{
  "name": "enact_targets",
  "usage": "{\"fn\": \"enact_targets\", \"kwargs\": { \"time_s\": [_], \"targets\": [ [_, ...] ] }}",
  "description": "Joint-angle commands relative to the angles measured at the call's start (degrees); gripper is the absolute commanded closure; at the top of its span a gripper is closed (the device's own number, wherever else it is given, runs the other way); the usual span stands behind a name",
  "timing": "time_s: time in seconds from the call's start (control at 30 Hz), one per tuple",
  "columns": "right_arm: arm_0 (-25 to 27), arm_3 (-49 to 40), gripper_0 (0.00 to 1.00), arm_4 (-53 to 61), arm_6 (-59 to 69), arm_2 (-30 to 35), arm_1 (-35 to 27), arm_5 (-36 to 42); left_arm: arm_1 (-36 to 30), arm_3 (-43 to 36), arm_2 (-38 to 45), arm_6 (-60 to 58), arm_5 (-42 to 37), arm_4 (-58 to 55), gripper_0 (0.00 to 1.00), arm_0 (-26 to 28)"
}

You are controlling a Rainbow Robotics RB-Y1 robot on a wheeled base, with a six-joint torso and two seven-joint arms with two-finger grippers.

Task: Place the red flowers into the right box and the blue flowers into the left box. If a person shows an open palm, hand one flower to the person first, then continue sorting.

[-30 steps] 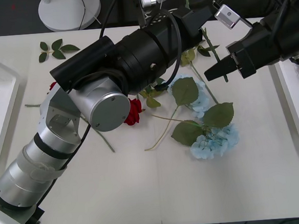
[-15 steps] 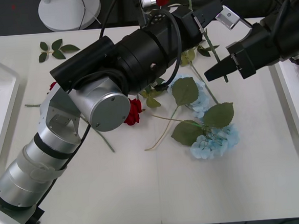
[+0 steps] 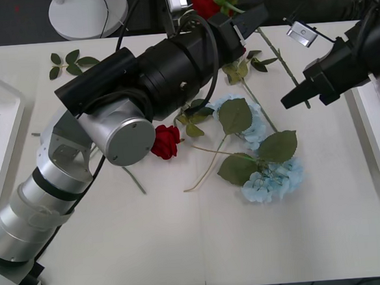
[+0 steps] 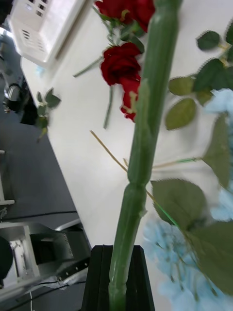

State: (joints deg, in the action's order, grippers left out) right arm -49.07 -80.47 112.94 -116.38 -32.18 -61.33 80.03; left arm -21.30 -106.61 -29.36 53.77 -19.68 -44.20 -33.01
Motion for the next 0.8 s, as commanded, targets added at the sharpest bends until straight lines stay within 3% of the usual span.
{"fn": "enact_targets", "kwargs": {
  "time_s": [0.03,0.47,0.8],
  "targets": [
    [0.0,2.7,1.00,-3.4,1.7,-0.3,-6.5,1.4,-6.9,-4.9,2.1,-4.1,-4.0,-1.2,0.00,0.6],
    [-0.1,14.0,1.00,-25.5,0.9,-0.3,-15.0,2.9,-11.0,-15.4,19.8,-3.0,-53.7,-2.9,0.00,4.2],
    [-0.1,26.6,1.00,-35.2,-1.2,-0.3,-16.1,0.6,-16.2,-12.0,26.4,14.5,-66.5,-3.1,0.00,5.1]
  ]
}}
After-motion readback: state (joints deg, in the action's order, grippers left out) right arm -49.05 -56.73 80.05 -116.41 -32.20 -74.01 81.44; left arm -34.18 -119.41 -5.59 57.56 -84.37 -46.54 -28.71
